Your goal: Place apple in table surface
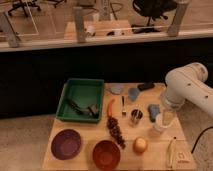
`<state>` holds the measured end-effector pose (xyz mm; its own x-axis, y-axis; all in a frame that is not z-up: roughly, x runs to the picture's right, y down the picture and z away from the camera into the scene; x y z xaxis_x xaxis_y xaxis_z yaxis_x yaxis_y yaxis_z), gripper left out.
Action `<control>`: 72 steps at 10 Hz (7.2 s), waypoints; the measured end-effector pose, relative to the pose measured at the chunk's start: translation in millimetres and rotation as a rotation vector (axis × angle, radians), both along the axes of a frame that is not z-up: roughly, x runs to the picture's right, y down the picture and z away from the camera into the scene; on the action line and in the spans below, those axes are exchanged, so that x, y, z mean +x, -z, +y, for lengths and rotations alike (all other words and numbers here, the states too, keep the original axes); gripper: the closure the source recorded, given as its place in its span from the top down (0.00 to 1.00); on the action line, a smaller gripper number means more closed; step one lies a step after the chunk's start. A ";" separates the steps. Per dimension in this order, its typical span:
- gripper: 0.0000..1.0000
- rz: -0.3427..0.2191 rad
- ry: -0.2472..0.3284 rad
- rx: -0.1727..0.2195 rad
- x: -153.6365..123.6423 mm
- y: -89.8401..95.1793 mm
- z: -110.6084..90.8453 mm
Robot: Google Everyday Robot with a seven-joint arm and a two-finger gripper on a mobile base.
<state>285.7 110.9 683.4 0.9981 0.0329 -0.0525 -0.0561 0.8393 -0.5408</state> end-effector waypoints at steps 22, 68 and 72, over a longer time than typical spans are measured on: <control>0.80 -0.468 -0.019 -0.092 -40.7 20.1 84.4; 0.00 -0.740 -0.217 -0.005 -112.9 18.5 42.0; 0.00 -0.752 -0.241 -0.039 -97.3 33.5 22.9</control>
<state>188.5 133.8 650.0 0.7319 0.2652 0.6277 0.1581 0.8300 -0.5349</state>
